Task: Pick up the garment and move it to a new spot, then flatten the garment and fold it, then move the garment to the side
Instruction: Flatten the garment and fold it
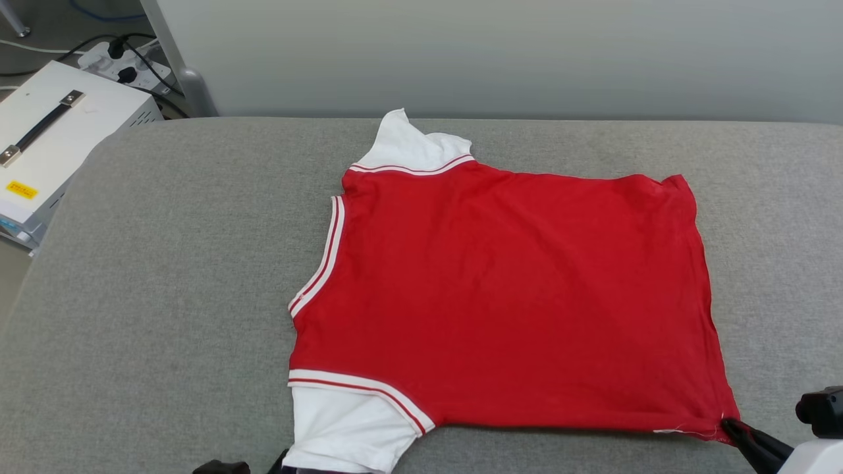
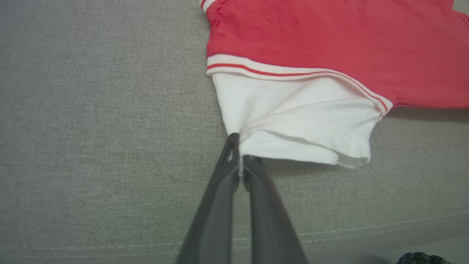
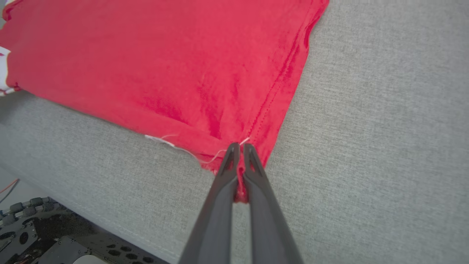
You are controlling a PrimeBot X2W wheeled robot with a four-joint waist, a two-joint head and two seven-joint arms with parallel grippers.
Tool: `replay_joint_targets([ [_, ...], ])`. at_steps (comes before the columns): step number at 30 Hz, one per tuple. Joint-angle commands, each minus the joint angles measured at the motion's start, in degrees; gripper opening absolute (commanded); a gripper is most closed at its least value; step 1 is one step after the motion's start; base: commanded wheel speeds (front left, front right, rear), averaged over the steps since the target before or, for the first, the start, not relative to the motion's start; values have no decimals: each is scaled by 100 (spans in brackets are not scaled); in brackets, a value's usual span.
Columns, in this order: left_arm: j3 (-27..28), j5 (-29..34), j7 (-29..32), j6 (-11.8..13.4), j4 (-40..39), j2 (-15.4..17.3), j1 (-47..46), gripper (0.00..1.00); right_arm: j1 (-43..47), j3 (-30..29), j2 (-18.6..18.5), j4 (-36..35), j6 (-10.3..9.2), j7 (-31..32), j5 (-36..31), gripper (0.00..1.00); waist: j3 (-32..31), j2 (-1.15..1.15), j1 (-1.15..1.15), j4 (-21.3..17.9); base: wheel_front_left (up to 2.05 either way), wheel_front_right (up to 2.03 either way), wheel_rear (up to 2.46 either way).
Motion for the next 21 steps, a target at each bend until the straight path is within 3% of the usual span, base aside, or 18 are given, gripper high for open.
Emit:
replay_joint_targets([
  [1,9,135,15,-22,-22,59,-146,0,78,-122,73,-82,-4,88,-87,0,19,20,0,3,0,0,0],
  [12,-42,631,302,-458,133,167,-1701,0,-483,-725,360,-469,-4,578,-343,0,272,20,0,-44,0,0,0],
  [21,-39,921,525,-937,736,129,-3156,0,-1481,-654,376,-325,-4,714,-285,0,926,20,0,-276,0,0,0],
])
